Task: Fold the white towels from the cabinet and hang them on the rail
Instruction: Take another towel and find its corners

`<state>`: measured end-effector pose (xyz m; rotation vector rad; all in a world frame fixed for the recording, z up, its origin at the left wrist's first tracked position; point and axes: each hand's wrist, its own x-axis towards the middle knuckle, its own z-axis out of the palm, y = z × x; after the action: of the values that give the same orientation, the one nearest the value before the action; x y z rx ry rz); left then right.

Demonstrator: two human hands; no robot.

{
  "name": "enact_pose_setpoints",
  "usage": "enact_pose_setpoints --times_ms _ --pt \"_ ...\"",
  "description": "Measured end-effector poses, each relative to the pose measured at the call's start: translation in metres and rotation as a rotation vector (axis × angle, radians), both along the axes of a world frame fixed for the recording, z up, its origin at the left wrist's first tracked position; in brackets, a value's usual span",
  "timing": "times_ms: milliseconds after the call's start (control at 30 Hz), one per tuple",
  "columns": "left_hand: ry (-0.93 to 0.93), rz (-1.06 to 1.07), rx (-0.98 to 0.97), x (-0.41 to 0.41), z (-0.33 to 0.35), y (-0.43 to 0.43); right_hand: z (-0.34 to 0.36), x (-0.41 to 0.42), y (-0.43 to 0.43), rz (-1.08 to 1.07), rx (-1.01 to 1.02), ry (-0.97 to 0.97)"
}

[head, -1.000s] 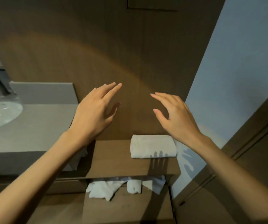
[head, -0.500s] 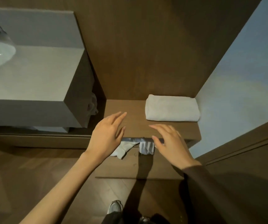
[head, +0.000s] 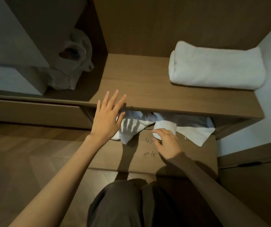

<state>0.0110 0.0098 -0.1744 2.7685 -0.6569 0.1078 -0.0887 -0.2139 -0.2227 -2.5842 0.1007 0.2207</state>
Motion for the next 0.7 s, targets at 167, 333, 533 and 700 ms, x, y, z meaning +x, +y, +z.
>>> enact_pose_setpoints --times_ms 167,333,533,700 --pt "-0.129 0.011 0.005 0.026 -0.080 -0.005 -0.106 0.026 -0.017 -0.081 -0.037 -0.033" --pt "-0.160 0.071 -0.048 0.037 -0.130 -0.015 -0.178 0.053 -0.052 -0.234 -0.144 -0.028" --pt "-0.187 0.099 -0.145 0.036 -0.140 -0.024 -0.214 0.072 -0.076 -0.368 -0.118 -0.024" --pt "-0.154 0.100 -0.140 0.037 -0.142 -0.024 -0.218 0.082 -0.079 -0.320 -0.250 -0.025"
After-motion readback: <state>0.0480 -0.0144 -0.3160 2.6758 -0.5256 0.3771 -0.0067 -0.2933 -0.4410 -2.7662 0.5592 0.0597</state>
